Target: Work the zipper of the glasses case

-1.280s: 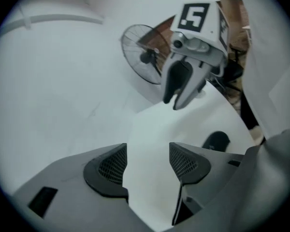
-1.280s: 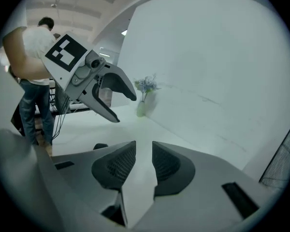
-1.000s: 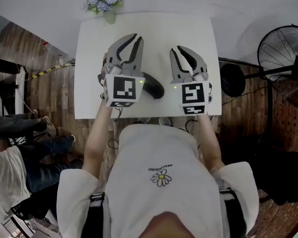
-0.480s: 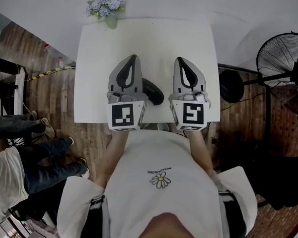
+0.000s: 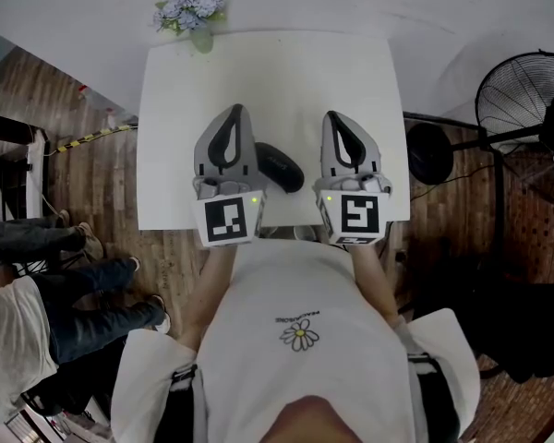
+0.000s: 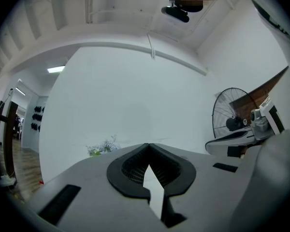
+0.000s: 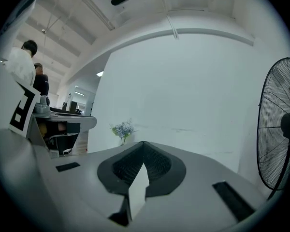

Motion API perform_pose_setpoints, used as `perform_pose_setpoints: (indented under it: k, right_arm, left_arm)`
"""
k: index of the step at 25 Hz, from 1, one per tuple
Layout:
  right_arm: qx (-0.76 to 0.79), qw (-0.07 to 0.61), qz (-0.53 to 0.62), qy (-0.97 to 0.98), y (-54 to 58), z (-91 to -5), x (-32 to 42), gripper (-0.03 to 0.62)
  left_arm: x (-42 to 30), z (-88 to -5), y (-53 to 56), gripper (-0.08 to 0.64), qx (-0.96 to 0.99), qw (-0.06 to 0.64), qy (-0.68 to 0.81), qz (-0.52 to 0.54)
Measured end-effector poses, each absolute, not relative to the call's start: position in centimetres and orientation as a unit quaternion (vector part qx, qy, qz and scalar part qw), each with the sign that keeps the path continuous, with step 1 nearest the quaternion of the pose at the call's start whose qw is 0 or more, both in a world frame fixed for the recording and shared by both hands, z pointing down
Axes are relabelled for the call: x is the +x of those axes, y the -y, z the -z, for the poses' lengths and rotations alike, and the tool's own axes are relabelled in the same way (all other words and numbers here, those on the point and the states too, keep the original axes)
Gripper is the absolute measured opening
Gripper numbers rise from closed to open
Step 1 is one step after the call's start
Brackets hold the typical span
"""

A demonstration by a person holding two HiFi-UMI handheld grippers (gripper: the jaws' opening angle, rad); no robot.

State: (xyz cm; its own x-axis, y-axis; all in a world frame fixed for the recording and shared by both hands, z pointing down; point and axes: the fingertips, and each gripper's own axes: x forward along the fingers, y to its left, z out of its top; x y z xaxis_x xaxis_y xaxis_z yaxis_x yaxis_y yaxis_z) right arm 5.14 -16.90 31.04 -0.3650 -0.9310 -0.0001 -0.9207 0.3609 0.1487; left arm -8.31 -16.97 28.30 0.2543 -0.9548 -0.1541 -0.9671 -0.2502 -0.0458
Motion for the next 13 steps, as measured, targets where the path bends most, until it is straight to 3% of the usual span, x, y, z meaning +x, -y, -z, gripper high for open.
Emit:
perform_pose_setpoints:
  k: [13]
  right_arm:
    - [0.566,0.068,0.051,0.82,16.6,-33.1,4.9,0.008]
  left_arm:
    - [-9.6,-29.5,16.8,0.015,-0.788,0.055,-0.613,-0.037]
